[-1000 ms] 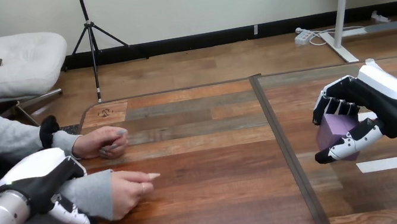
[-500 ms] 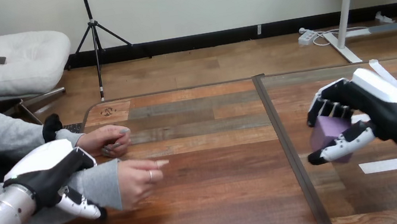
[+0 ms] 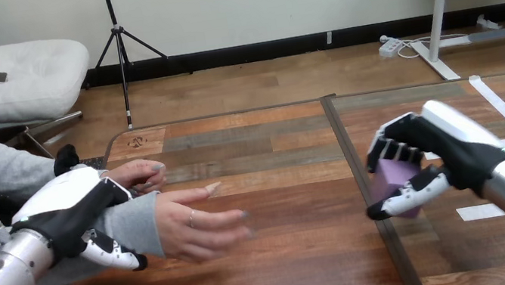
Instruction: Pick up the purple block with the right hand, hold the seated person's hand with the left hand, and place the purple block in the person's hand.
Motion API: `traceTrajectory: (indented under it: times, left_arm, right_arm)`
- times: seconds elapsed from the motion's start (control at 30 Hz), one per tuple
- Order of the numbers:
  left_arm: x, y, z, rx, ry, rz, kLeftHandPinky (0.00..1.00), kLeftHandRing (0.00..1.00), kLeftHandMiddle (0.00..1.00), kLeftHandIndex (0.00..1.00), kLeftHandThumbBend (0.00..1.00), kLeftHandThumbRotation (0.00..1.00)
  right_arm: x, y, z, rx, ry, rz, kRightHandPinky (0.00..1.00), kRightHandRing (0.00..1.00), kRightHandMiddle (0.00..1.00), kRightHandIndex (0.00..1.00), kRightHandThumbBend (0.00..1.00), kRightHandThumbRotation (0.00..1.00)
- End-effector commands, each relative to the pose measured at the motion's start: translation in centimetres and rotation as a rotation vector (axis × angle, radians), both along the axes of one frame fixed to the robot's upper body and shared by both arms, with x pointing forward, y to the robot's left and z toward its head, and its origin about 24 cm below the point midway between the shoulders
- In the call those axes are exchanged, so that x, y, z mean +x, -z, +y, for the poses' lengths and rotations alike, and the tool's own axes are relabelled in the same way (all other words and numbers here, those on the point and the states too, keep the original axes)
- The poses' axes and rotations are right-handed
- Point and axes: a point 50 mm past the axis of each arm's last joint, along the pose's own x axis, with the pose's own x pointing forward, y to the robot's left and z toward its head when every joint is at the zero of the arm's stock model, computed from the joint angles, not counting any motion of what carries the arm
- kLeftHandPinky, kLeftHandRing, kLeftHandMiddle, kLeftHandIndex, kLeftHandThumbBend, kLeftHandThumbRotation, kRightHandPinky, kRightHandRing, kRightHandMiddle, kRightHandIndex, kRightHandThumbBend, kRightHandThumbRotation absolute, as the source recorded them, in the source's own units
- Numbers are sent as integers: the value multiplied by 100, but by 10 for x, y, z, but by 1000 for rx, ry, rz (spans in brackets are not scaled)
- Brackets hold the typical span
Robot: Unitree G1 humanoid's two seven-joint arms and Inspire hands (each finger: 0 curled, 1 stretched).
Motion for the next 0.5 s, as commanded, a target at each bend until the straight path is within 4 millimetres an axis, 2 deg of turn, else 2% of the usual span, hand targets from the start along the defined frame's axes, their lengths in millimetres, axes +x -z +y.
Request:
traceTrajectory:
  times: [0.0,0.47]
  left_arm:
    - [20,-79,-32,-140,98,-307,16,23,32,34,66,0]
    - [20,-90,-46,-194,160,-374,17,23,31,33,66,0]
  right_arm:
    - [31,-58,39,82,-78,-266,33,36,41,43,80,0]
    - [38,-61,68,94,-123,-304,31,32,38,41,80,0]
